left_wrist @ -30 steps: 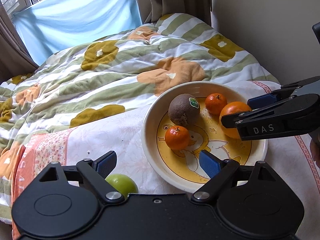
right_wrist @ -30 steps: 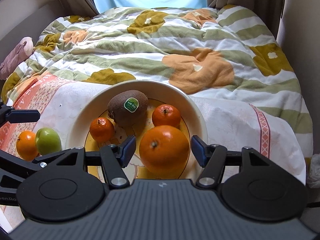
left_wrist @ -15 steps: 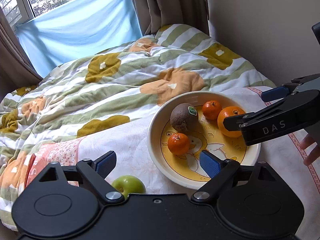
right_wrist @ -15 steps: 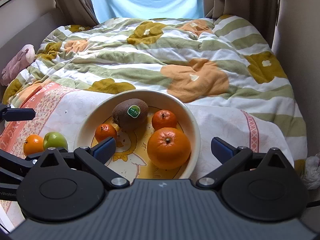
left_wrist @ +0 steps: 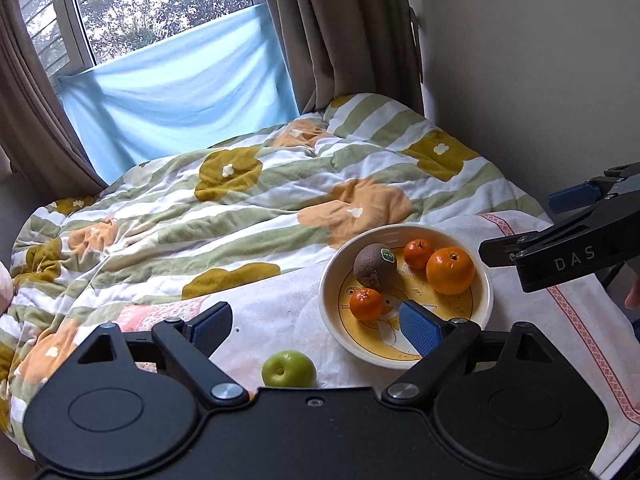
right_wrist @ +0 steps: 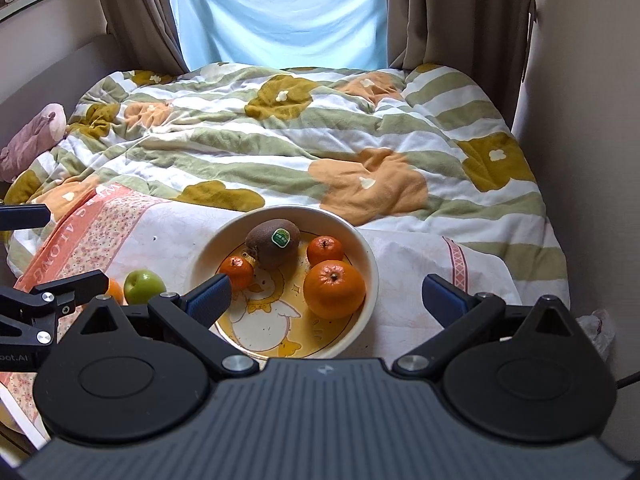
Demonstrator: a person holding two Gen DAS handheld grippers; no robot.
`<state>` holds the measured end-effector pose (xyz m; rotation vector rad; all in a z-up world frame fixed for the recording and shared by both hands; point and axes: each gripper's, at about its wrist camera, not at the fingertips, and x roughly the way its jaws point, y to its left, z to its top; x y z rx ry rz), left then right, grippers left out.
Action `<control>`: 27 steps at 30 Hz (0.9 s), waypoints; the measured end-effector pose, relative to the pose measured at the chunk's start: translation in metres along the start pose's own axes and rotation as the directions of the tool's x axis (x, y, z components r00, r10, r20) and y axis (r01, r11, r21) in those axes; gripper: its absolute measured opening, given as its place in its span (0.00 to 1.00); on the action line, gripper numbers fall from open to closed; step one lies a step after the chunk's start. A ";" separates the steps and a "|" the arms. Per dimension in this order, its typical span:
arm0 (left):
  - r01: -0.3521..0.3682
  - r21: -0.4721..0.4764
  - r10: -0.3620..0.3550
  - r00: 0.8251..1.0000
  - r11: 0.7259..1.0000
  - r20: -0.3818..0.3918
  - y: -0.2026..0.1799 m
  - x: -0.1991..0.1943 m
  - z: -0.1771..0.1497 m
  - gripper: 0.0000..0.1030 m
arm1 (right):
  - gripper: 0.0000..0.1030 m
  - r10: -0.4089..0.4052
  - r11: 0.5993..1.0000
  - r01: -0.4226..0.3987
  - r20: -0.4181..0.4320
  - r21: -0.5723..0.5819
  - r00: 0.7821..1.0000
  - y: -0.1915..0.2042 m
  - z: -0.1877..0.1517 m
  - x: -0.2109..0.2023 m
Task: Organize fruits
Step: 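Lift both tools away from the bowl back toward the remaining fruits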
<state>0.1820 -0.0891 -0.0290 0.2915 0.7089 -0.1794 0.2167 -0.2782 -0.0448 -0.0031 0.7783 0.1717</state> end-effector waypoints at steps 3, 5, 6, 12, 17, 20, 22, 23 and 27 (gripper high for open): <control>0.000 0.006 0.000 1.000 1.000 0.019 0.007 -0.017 -0.009 0.91 | 1.00 -0.017 0.999 0.017 0.008 0.035 1.000 0.008 -0.006 -0.023; 0.024 0.005 -0.024 0.999 1.000 0.034 0.014 -0.029 -0.016 0.91 | 1.00 -0.039 0.997 0.037 0.018 0.063 0.999 0.015 -0.011 -0.038; 0.037 0.004 -0.037 0.998 0.999 0.041 0.017 -0.035 -0.020 0.91 | 1.00 -0.050 0.996 0.049 0.021 0.075 0.999 0.019 -0.014 -0.047; 0.065 0.015 -0.066 0.995 0.998 0.079 0.036 -0.064 -0.047 0.91 | 1.00 -0.119 0.987 0.112 0.055 0.115 0.991 0.056 -0.037 -0.091; 0.114 -0.004 -0.113 0.990 0.993 0.088 0.059 -0.080 -0.071 0.91 | 1.00 -0.137 0.983 0.130 0.044 0.128 0.990 0.091 -0.061 -0.110; 0.137 0.027 -0.139 0.987 0.990 0.085 0.066 -0.083 -0.087 0.91 | 1.00 -0.147 0.979 0.142 0.025 0.147 0.989 0.109 -0.078 -0.112; 0.161 0.058 -0.165 0.984 0.985 0.071 0.071 -0.081 -0.098 0.91 | 1.00 -0.153 0.975 0.149 0.008 0.167 0.988 0.120 -0.090 -0.110; 0.171 0.069 -0.175 0.983 0.983 0.058 0.073 -0.077 -0.102 0.91 | 1.00 -0.158 0.972 0.155 0.001 0.178 0.987 0.125 -0.097 -0.108; 0.207 0.090 -0.210 0.978 0.974 0.020 0.080 -0.058 -0.118 0.91 | 1.00 -0.162 0.961 0.164 -0.026 0.223 0.986 0.140 -0.121 -0.096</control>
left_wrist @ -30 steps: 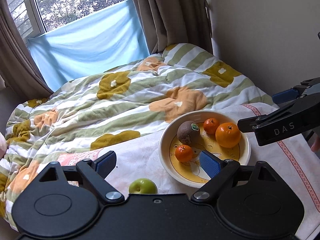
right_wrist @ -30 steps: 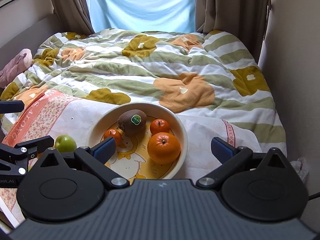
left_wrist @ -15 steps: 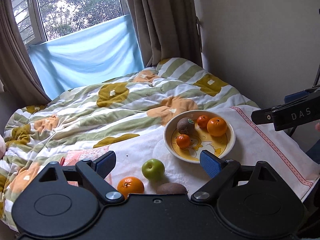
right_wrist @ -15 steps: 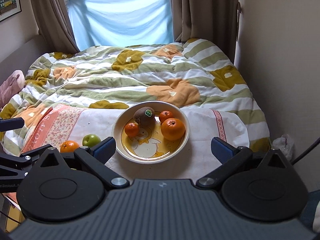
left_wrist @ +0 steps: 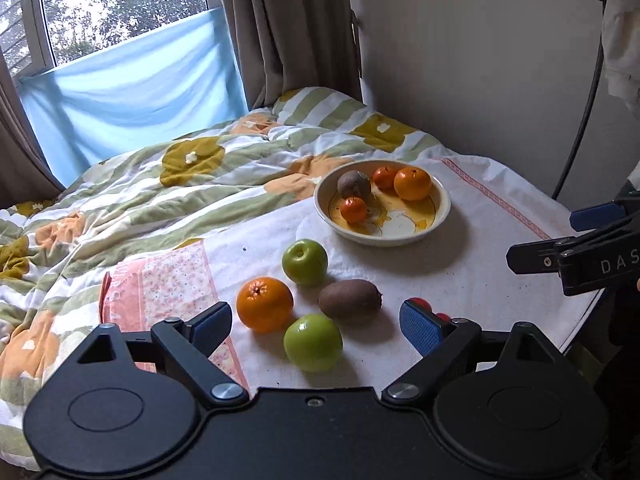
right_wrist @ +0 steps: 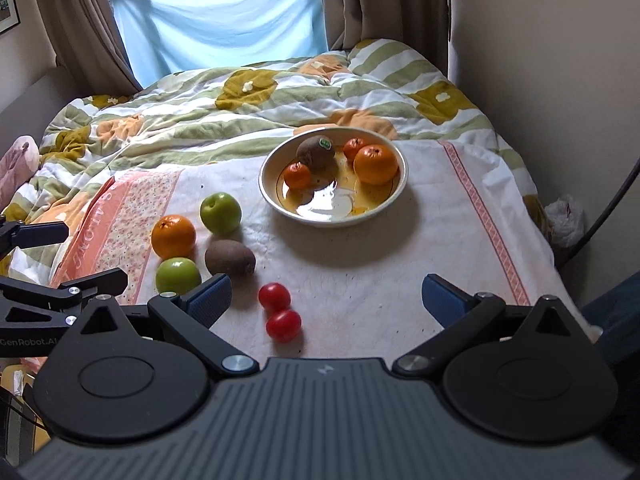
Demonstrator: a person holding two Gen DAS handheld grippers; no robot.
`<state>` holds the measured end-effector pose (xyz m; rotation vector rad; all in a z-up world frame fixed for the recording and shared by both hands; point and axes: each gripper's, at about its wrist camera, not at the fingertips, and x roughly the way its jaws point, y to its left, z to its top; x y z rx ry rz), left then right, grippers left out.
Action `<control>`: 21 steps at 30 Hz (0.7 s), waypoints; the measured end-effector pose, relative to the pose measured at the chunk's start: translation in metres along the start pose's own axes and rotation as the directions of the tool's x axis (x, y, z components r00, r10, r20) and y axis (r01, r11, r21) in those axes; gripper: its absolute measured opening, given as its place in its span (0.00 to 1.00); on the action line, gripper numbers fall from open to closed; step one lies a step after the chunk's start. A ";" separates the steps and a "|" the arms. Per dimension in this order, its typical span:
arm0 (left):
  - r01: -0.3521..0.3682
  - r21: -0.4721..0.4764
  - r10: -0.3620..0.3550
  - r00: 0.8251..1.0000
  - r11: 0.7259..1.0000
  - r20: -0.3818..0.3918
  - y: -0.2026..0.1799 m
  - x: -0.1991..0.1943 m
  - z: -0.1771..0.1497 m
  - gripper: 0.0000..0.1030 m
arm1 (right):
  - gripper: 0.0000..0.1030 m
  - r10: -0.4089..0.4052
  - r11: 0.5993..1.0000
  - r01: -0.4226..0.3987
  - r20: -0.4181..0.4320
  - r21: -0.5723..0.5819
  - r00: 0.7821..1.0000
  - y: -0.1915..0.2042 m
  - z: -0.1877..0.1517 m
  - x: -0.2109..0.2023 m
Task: Organize fruits
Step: 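Lift both tools away from the bowl back toward the remaining fruits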
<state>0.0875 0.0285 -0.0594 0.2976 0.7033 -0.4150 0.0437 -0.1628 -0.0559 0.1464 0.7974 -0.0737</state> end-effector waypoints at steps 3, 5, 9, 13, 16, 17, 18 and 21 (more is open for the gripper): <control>0.031 0.006 -0.031 0.999 1.000 -0.018 0.007 0.017 -0.011 0.91 | 1.00 -0.007 1.000 0.007 -0.022 0.028 1.000 0.005 -0.017 0.015; 0.043 0.014 -0.043 0.999 0.999 -0.032 0.010 0.031 -0.017 0.91 | 1.00 -0.011 1.000 0.012 -0.029 0.029 1.000 0.010 -0.026 0.025; 0.057 0.027 -0.055 0.997 0.998 -0.053 0.012 0.059 -0.028 0.88 | 1.00 -0.002 1.000 0.003 -0.050 0.025 0.999 0.018 -0.041 0.046; 0.056 0.027 -0.054 0.995 0.998 -0.078 0.013 0.082 -0.035 0.80 | 1.00 0.000 1.000 0.001 -0.071 0.020 0.997 0.024 -0.048 0.068; 0.050 0.031 -0.047 0.995 0.998 -0.090 0.014 0.095 -0.038 0.79 | 1.00 0.010 1.000 -0.009 -0.074 0.010 0.997 0.026 -0.052 0.080; 0.048 0.030 -0.045 0.994 0.998 -0.095 0.014 0.098 -0.039 0.77 | 1.00 0.013 1.000 -0.012 -0.078 0.007 0.997 0.026 -0.053 0.084; 0.049 0.029 -0.046 0.994 0.998 -0.099 0.014 0.101 -0.039 0.76 | 1.00 0.016 1.000 -0.015 -0.082 0.005 0.997 0.027 -0.053 0.088; 0.052 0.033 -0.048 0.993 0.998 -0.108 0.013 0.110 -0.040 0.73 | 1.00 0.024 1.000 -0.023 -0.096 0.006 0.995 0.027 -0.053 0.098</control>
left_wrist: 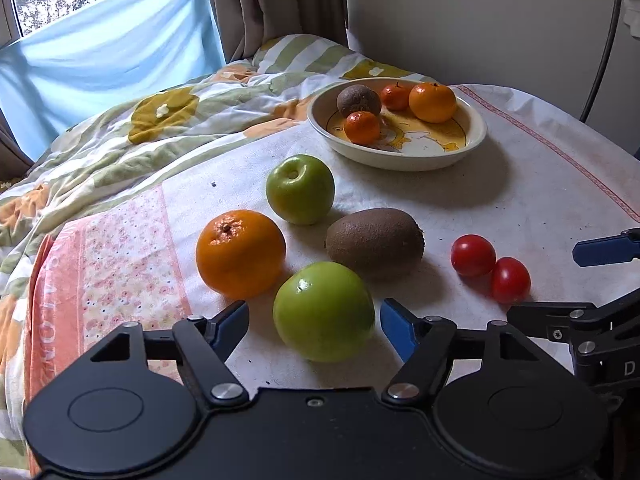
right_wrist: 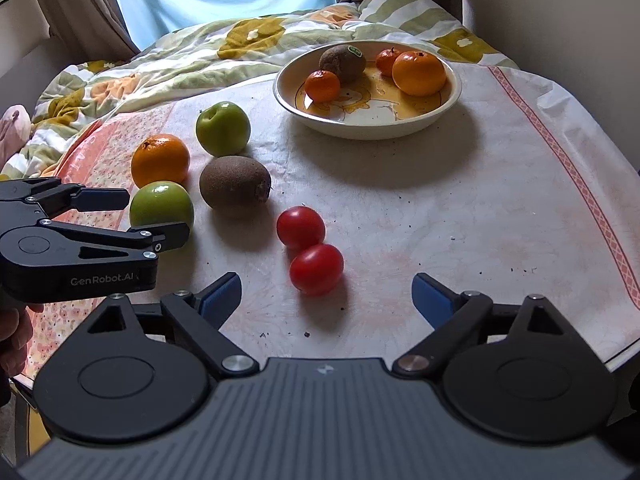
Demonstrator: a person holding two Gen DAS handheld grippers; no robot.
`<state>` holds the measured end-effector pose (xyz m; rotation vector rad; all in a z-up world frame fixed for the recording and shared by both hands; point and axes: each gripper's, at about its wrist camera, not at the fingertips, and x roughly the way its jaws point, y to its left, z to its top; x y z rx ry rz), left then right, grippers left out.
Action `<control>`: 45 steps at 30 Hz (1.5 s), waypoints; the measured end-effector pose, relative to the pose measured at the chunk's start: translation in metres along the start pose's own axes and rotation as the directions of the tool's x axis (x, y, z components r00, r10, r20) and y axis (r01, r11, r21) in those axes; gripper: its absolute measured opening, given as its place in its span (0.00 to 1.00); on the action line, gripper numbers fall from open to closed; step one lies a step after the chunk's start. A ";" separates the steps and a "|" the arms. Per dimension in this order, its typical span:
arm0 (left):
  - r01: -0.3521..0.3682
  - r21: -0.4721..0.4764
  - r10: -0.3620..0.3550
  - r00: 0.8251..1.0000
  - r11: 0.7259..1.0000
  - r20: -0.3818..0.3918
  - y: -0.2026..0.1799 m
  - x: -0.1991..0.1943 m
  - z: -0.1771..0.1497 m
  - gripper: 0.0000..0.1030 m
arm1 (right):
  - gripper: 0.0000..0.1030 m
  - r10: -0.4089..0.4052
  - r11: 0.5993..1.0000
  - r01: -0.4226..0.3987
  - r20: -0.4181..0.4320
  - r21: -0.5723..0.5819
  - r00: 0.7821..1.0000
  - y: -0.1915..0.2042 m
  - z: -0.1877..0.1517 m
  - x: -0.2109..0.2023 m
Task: Organize fruits
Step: 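Lift both tools away from the bowl back toward the remaining fruits, then grasp a green apple with the left tool while the right tool grasps a red tomato, then lower the green apple into the bowl and open the left tool while the right tool carries the tomato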
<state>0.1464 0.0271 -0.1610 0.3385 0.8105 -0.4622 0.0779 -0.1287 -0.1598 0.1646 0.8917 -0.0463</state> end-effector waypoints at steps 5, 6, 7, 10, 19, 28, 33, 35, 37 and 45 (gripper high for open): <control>0.017 -0.001 -0.017 1.000 1.000 -0.013 0.000 0.009 -0.001 0.61 | 0.95 0.012 1.000 -0.012 -0.020 -0.003 1.000 0.002 0.000 0.012; 0.015 0.000 -0.015 1.000 1.000 -0.011 0.000 0.009 -0.001 0.61 | 0.94 0.013 1.000 -0.013 -0.021 -0.004 1.000 0.002 0.000 0.013; 0.011 0.009 -0.011 1.000 1.000 -0.009 -0.002 0.009 -0.001 0.60 | 0.93 0.014 1.000 -0.014 -0.022 -0.005 1.000 0.003 0.000 0.014; 0.003 0.026 -0.002 1.000 1.000 -0.007 -0.005 0.010 -0.001 0.60 | 0.86 0.017 1.000 -0.017 -0.027 -0.002 0.999 0.003 0.002 0.019; 0.009 0.018 -0.009 1.000 1.000 -0.020 -0.005 0.006 -0.003 0.60 | 0.74 0.020 1.000 -0.020 -0.022 -0.016 1.000 0.006 0.005 0.024; 0.013 0.007 -0.013 1.000 1.000 -0.025 -0.009 -0.002 -0.009 0.60 | 0.57 0.016 0.999 -0.017 -0.015 -0.044 1.000 0.007 0.005 0.028; 0.012 -0.005 -0.012 1.000 1.000 -0.020 -0.011 -0.009 -0.010 0.60 | 0.48 0.017 0.998 -0.018 -0.015 -0.059 1.000 0.008 0.005 0.027; 0.012 -0.009 -0.012 1.000 1.000 -0.014 -0.011 -0.012 -0.010 0.60 | 0.47 0.022 0.998 -0.023 -0.013 -0.056 1.000 0.007 0.005 0.026; 0.012 -0.013 -0.012 1.000 1.000 -0.007 -0.012 -0.016 -0.010 0.60 | 0.47 0.023 0.998 -0.023 -0.008 -0.053 1.000 0.007 0.004 0.024; 0.013 -0.018 -0.013 0.999 1.000 0.034 -0.013 -0.043 -0.001 0.60 | 0.47 0.019 0.999 -0.018 0.014 -0.041 1.000 0.006 0.011 0.003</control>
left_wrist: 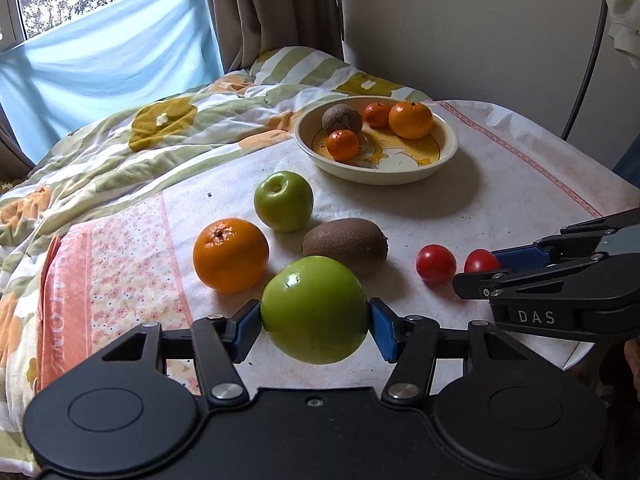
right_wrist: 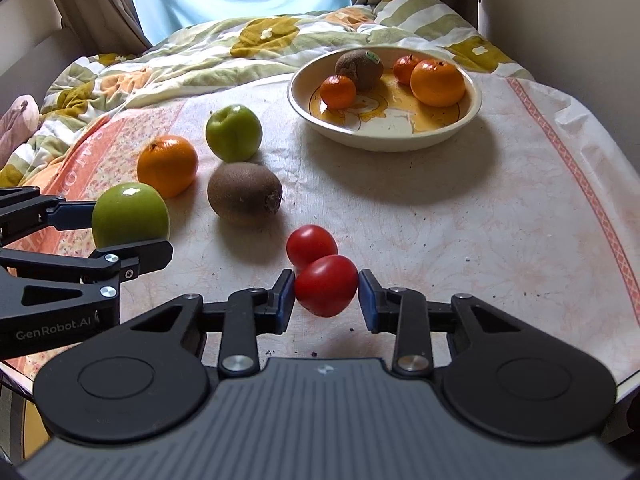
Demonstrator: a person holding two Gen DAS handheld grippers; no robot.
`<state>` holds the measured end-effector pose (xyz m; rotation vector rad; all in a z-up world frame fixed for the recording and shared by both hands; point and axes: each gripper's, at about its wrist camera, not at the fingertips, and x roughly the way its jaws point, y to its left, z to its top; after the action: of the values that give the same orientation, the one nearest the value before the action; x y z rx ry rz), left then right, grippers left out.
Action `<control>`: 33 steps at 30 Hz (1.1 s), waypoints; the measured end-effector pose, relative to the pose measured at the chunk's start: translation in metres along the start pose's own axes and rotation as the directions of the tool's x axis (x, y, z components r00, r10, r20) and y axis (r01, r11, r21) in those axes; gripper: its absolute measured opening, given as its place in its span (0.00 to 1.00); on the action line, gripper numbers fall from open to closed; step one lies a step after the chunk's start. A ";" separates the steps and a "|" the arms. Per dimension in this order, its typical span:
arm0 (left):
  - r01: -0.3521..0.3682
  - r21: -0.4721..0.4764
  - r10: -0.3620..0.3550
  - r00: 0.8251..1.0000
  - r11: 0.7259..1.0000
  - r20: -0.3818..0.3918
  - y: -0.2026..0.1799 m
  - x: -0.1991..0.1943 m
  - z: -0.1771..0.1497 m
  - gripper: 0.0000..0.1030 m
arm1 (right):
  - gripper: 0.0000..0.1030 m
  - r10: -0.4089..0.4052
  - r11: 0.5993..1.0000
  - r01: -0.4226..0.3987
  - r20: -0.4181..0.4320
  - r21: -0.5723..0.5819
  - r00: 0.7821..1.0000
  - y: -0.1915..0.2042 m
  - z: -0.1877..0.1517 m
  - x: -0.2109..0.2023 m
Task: Organize fruits
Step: 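Lower the green apple into the bowl and open the left tool while the right tool carries the tomato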
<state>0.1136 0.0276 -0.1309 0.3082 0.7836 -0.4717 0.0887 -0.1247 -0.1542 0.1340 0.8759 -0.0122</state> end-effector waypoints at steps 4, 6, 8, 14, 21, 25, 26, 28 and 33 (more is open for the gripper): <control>0.007 -0.008 -0.006 1.000 1.000 0.024 0.000 -0.020 0.010 0.60 | 0.47 -0.006 1.000 0.006 0.026 0.011 1.000 0.000 0.008 -0.022; 0.018 -0.015 -0.018 0.999 1.000 0.029 0.000 -0.028 0.017 0.60 | 0.47 -0.009 1.000 0.008 0.034 0.019 0.999 -0.001 0.013 -0.034; 0.028 -0.010 -0.028 0.999 1.000 0.042 -0.001 -0.036 0.024 0.60 | 0.47 -0.011 1.000 0.010 0.043 0.021 0.999 -0.004 0.018 -0.046; 0.044 -0.001 -0.043 0.995 0.999 0.089 -0.008 -0.052 0.052 0.60 | 0.47 -0.018 1.000 0.019 0.083 -0.003 0.996 -0.018 0.038 -0.071; 0.041 0.005 -0.041 0.990 0.999 0.137 -0.019 -0.048 0.091 0.60 | 0.47 -0.023 0.999 0.027 0.125 -0.031 0.992 -0.047 0.068 -0.076; 0.021 -0.017 -0.018 0.990 1.000 0.142 -0.027 -0.033 0.113 0.60 | 0.47 0.002 0.998 0.006 0.122 -0.066 0.993 -0.066 0.086 -0.066; 0.018 -0.023 -0.015 0.990 1.000 0.140 -0.029 -0.028 0.118 0.60 | 0.47 0.008 0.997 0.001 0.121 -0.077 0.993 -0.070 0.091 -0.062; 0.011 -0.031 -0.006 0.991 0.999 0.133 -0.034 -0.017 0.127 0.60 | 0.47 0.019 0.995 -0.008 0.115 -0.096 0.993 -0.080 0.100 -0.054; -0.002 -0.047 0.006 0.995 0.999 0.097 -0.046 0.020 0.146 0.60 | 0.47 0.051 0.992 -0.041 0.090 -0.116 0.995 -0.107 0.124 -0.024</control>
<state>0.1902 -0.0804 -0.0518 0.2418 0.6979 -0.4606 0.1611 -0.2474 -0.0689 0.0465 0.7780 0.0742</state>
